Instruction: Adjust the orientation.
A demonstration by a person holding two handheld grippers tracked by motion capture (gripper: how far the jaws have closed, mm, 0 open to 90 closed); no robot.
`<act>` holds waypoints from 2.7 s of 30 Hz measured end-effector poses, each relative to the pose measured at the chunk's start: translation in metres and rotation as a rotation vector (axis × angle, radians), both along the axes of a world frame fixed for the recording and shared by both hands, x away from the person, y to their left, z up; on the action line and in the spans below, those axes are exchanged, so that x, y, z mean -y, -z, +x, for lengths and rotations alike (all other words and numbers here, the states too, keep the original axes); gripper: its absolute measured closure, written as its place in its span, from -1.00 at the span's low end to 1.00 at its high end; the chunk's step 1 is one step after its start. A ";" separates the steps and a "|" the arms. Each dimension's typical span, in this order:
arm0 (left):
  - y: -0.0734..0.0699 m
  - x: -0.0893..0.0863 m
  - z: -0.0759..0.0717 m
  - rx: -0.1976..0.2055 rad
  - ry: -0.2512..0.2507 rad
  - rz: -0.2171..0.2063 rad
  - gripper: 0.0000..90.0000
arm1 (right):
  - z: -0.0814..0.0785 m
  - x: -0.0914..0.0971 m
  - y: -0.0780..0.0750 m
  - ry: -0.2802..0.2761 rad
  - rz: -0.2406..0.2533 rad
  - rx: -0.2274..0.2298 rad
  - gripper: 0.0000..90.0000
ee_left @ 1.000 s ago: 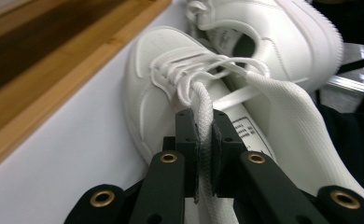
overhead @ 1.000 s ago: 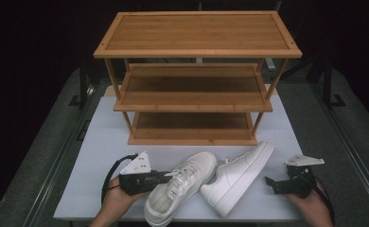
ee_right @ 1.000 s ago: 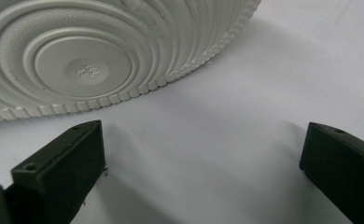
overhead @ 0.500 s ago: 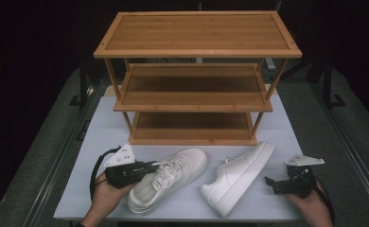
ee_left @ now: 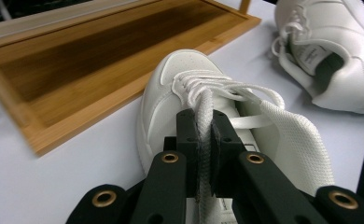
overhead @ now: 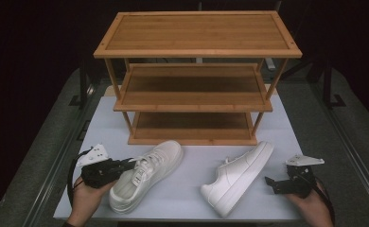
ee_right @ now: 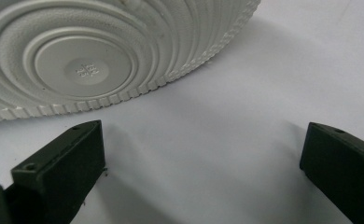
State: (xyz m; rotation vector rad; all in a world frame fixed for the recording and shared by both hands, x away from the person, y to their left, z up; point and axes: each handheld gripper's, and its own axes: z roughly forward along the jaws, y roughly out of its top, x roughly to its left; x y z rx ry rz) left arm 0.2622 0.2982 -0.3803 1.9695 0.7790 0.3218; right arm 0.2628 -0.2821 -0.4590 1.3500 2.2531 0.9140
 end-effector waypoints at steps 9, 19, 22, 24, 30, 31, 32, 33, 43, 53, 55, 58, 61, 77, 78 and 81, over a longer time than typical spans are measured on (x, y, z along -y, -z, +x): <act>0.008 -0.014 -0.001 -0.010 -0.045 -0.014 0.88 | 0.000 0.000 0.000 0.000 0.000 -0.001 -1.00; 0.010 -0.020 0.000 -0.056 -0.018 -0.031 0.64 | 0.000 0.000 0.000 0.000 -0.001 0.000 -1.00; 0.010 -0.024 0.001 -0.065 -0.007 -0.042 0.43 | 0.000 0.000 0.000 0.000 -0.002 -0.002 -1.00; 0.009 -0.026 0.002 -0.068 -0.006 -0.046 0.29 | 0.000 0.000 0.000 0.000 -0.002 -0.002 -1.00; 0.004 -0.044 0.000 -0.073 -0.005 -0.056 -0.09 | 0.000 0.000 0.000 0.000 -0.001 -0.002 -1.00; 0.003 -0.049 0.000 -0.075 -0.009 -0.052 -0.14 | 0.000 0.000 0.000 -0.001 -0.001 -0.001 -1.00; 0.003 -0.052 -0.001 -0.075 -0.015 -0.048 -0.20 | 0.000 0.000 0.000 0.001 -0.001 -0.002 -1.00; 0.004 -0.055 -0.001 -0.074 -0.027 -0.042 -0.26 | 0.000 0.000 0.000 -0.001 -0.001 -0.001 -1.00; 0.026 -0.096 0.006 -0.109 -0.206 0.085 -0.69 | 0.000 0.000 0.000 0.000 -0.003 -0.001 -1.00; 0.058 -0.091 0.020 -0.177 -0.238 0.215 -1.00 | 0.000 -0.001 -0.001 0.001 -0.010 -0.003 -1.00; 0.062 -0.088 0.021 -0.186 -0.234 0.222 -1.00 | 0.000 -0.001 0.000 0.000 -0.009 -0.003 -1.00; 0.069 -0.082 0.019 -0.137 -0.219 0.276 -1.00 | 0.000 0.000 0.000 0.002 -0.005 -0.005 -1.00; 0.070 -0.081 0.018 -0.129 -0.219 0.279 -1.00 | 0.000 -0.001 0.000 0.002 -0.006 -0.005 -1.00; 0.070 -0.081 0.018 -0.128 -0.221 0.275 -1.00 | -0.018 0.015 -0.030 -0.045 0.043 0.012 0.17; 0.070 -0.081 0.018 -0.127 -0.221 0.274 -1.00 | -0.020 0.016 -0.034 -0.050 0.050 0.017 0.32; 0.070 -0.081 0.018 -0.128 -0.222 0.271 -1.00 | -0.026 0.017 -0.046 -0.073 0.082 0.039 0.71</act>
